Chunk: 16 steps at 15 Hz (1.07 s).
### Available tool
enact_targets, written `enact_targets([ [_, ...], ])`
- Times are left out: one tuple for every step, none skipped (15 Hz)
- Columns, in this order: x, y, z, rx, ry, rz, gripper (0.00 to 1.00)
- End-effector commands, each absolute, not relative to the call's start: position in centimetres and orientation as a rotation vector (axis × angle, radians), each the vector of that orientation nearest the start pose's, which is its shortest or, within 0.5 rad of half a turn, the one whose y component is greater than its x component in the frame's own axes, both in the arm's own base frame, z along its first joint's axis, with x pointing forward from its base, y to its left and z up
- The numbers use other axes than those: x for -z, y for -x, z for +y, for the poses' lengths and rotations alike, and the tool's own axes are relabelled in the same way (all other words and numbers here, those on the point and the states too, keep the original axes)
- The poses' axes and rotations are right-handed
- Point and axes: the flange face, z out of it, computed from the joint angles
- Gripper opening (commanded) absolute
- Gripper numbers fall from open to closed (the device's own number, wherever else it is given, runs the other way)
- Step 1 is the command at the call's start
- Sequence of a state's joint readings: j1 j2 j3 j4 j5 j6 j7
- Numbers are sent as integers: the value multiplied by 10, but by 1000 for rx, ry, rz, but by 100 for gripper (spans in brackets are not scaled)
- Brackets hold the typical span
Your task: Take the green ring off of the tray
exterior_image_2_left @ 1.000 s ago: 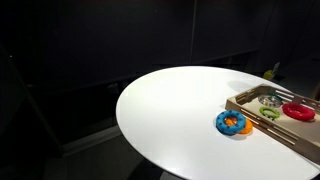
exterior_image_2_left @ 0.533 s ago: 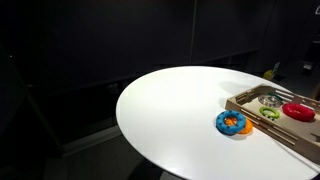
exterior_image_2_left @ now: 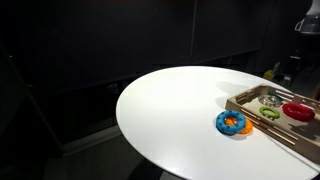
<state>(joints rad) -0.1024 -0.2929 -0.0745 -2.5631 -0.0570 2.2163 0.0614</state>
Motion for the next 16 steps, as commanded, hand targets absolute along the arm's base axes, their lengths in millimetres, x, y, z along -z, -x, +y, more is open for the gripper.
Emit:
enact_targets([
  [-345,-429,-74,-109,3137,482,100],
  [-338,-433,-73,-108,3134,546,100],
  [-333,-436,-72,-106,3129,614,100],
  [-328,-439,-70,-104,3121,686,100],
  [-324,-442,-68,-102,3113,754,100],
  [-320,-444,-66,-106,3103,811,100],
  [-317,-446,-64,-115,3096,859,100],
  [-315,-447,-63,-131,3086,894,100],
  [-317,-447,-62,-139,3076,910,100],
  [-313,-440,-62,-140,3083,847,100],
  [-312,-442,-62,-142,3079,864,100],
  [-312,-442,-62,-142,3077,874,100],
  [-312,-443,-62,-140,3076,878,100],
  [-312,-444,-61,-159,3079,873,100],
  [-310,-444,-61,-164,3080,883,100],
  [-307,-444,-60,-179,3077,895,100],
])
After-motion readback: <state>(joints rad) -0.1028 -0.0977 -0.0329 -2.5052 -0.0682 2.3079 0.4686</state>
